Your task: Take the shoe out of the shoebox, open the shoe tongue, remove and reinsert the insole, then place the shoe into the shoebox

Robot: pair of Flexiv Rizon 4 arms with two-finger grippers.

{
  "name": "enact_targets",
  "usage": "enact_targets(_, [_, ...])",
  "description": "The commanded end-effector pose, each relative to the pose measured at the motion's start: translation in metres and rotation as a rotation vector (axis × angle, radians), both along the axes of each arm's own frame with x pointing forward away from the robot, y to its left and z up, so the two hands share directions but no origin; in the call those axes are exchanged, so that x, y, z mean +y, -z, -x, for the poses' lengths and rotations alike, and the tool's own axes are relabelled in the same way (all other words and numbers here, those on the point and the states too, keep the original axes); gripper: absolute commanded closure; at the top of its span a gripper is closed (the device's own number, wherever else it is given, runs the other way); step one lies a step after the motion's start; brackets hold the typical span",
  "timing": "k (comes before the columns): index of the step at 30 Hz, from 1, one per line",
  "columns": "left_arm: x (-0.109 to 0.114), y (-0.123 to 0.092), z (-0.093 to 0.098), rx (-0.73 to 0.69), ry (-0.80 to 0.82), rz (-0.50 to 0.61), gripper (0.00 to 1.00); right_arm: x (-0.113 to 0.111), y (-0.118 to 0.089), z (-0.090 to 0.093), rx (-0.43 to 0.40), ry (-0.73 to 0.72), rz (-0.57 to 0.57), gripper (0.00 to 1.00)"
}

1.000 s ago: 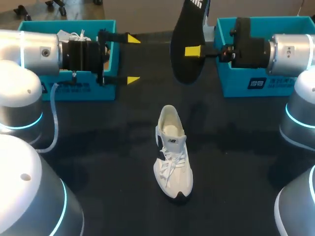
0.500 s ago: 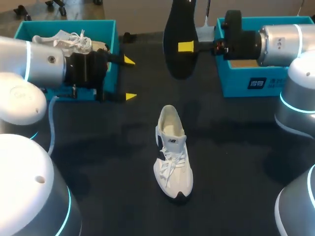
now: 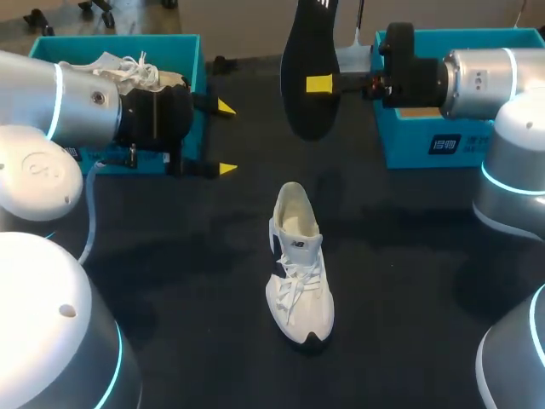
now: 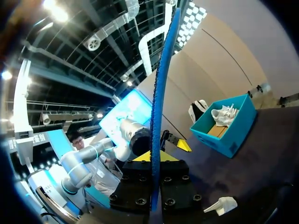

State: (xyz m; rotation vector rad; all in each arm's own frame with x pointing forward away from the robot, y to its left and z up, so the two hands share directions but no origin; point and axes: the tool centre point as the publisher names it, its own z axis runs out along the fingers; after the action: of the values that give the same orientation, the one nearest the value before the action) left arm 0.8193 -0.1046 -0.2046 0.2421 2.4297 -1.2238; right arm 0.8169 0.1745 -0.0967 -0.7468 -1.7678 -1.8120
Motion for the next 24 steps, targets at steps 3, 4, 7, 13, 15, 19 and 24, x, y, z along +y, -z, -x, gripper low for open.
enact_targets(3, [-0.001, 0.0, 0.0, 0.0, -0.001, -0.004, 0.0, 0.002, 0.001, 0.0, 0.0, 0.001, 0.002, 1.0])
enact_targets(4, [-0.001, 0.0, 0.0, 0.0, -0.001, -0.004, 0.0, 0.002, 0.001, 0.0, 0.0, 0.001, 0.002, 1.0])
enact_targets(7, [-0.001, 0.0, 0.0, 0.0, -0.001, -0.004, 0.0, 0.002, 0.001, 0.0, 0.0, 0.001, 0.002, 1.0])
enact_targets(13, [-0.001, 0.0, 0.0, 0.0, -0.001, -0.004, 0.0, 0.002, 0.001, 0.0, 0.0, 0.001, 0.002, 1.0])
enact_targets(15, [-0.001, 0.0, 0.0, 0.0, -0.001, -0.004, 0.0, 0.002, 0.001, 0.0, 0.0, 0.001, 0.002, 1.0])
enact_targets(19, [-0.002, 0.002, 0.0, 0.013, -0.002, -0.008, 0.0, 0.002, 0.001, 0.0, 0.0, 0.001, 0.002, 1.0])
enact_targets(24, [-0.005, 0.012, -0.002, 0.064, 0.024, -0.039, 0.0, 0.001, 0.009, -0.007, -0.047, -0.004, -0.016, 1.0])
